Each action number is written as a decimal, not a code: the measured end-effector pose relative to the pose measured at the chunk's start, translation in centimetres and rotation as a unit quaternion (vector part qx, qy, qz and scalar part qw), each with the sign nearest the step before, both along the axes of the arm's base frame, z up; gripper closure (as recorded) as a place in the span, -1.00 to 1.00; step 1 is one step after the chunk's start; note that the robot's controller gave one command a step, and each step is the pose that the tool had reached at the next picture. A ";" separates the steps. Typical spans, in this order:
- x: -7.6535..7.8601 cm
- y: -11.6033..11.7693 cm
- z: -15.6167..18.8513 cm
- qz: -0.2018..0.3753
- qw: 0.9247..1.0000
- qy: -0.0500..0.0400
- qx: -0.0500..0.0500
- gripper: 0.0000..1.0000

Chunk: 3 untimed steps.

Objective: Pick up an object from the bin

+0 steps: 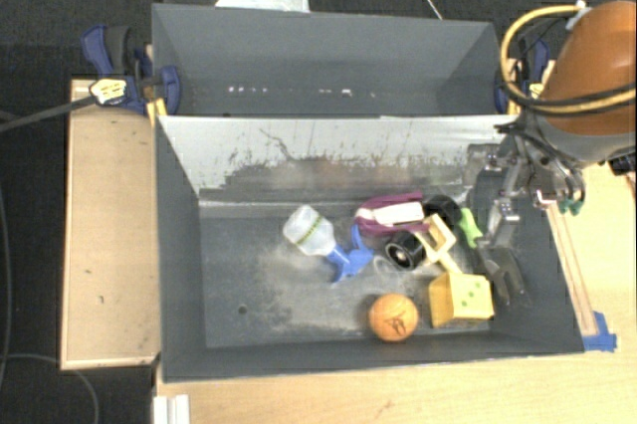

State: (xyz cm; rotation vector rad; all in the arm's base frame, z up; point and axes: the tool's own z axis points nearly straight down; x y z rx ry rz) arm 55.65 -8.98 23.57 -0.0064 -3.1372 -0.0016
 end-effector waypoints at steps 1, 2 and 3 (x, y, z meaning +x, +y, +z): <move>-0.4 -3.1 -9.9 -0.079 0.997 0.002 0.000 -1.00; -1.1 -4.6 -13.4 -0.009 1.000 -0.003 0.000 -1.00; -6.1 -5.0 -16.6 0.132 0.991 -0.003 0.000 -1.00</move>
Offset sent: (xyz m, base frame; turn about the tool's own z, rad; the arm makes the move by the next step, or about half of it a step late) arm -0.0024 -0.0303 -0.0962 0.1579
